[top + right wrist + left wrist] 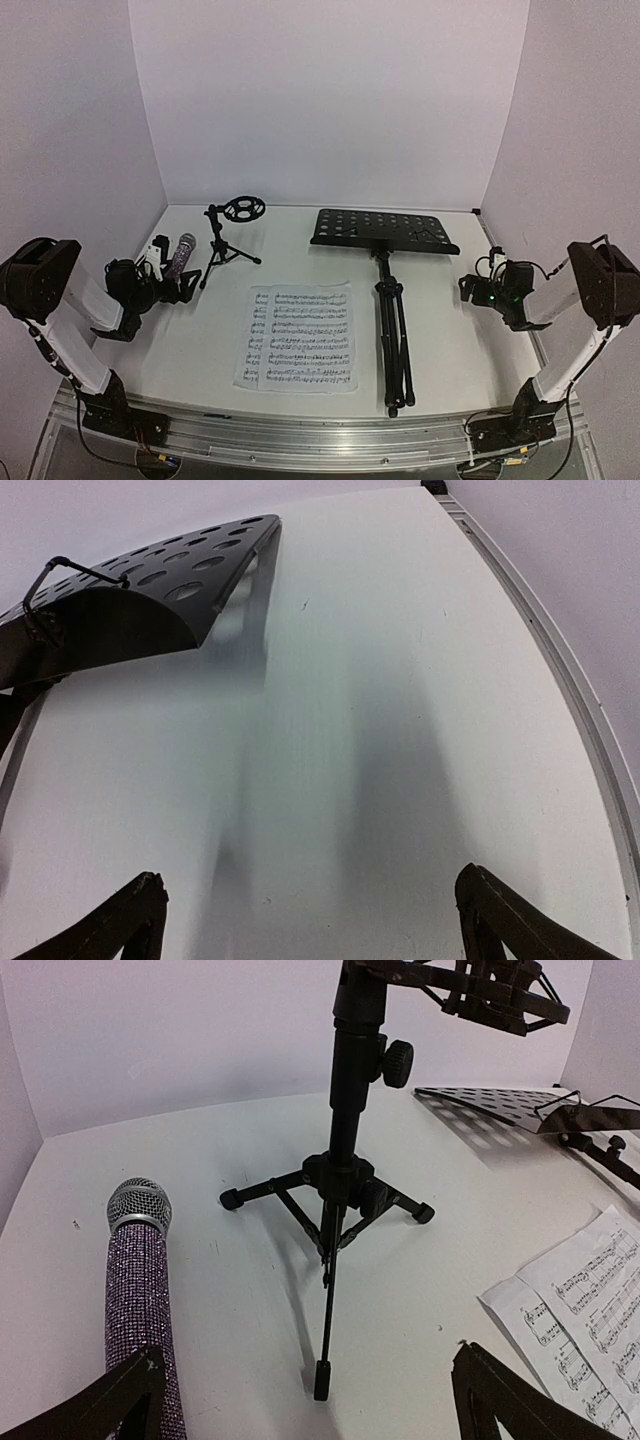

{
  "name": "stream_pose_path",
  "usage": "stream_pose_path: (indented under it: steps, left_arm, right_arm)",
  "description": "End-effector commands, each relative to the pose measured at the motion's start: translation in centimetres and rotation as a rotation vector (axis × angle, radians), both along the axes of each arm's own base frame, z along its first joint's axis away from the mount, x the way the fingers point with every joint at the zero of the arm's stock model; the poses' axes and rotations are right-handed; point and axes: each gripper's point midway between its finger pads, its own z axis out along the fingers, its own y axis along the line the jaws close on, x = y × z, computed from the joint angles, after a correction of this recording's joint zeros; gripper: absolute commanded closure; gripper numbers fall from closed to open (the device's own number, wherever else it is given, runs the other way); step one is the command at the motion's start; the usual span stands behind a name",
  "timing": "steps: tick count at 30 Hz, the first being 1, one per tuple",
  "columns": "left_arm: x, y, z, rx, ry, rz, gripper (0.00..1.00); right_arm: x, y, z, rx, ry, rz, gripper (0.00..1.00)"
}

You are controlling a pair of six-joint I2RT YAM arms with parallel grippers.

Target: Set up the instrument practice props

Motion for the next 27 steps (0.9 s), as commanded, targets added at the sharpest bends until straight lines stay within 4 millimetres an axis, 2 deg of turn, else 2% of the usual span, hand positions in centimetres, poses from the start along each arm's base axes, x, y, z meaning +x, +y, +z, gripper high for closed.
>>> stream_pose_path:
  steps: [1, 7, 10, 14, 17, 19, 20, 22, 25, 27]
  left_arm:
    - [0.3, 0.0, 0.7, -0.009, -0.032, 0.001, 0.0]
    - [0.2, 0.0, 0.9, -0.01, -0.041, 0.0, 0.0]
    - [0.1, 0.3, 1.8, -0.015, -0.055, 0.024, 0.0]
    - [-1.3, 0.9, 3.7, -0.018, -0.078, 0.059, 0.0]
    - [-2.9, 0.4, 4.7, -0.043, -0.048, 0.03, 0.01]
    - [-4.2, -0.2, 5.7, -0.075, -0.041, -0.006, 0.01]
    - [-4.9, -0.4, 6.6, -0.096, -0.056, -0.02, 0.01]
    - [-6.3, -1.3, 7.1, -0.112, -0.04, -0.073, 0.04]
    - [-8.6, -3.3, 8.8, -0.128, -0.061, -0.192, 0.09]
    - [-9.4, -4.6, 9.5, -0.152, -0.026, -0.243, 0.13]
  right_arm:
    - [0.8, -0.6, 2.0, -0.005, -0.036, -0.032, 0.02]
    - [0.3, -1.8, 7.0, -0.011, -0.077, -0.111, 0.02]
    - [-0.2, -1.0, 10.5, 0.036, -0.153, -0.089, 0.02]
    - [-0.2, 0.4, 15.4, 0.136, -0.172, -0.041, 0.03]
    - [0.6, 1.8, 19.1, 0.261, -0.139, -0.015, 0.11]
    - [1.3, 2.9, 21.2, 0.342, -0.096, 0.01, 0.15]
    - [1.6, 3.7, 21.5, 0.381, -0.061, 0.016, 0.16]
    - [2.1, 7.2, 22.2, 0.376, 0.029, 0.08, 0.16]
    - [2.3, 12.3, 21.8, 0.246, 0.183, 0.127, 0.18]
    - [2.3, 14.3, 20.8, 0.167, 0.276, 0.092, 0.2]
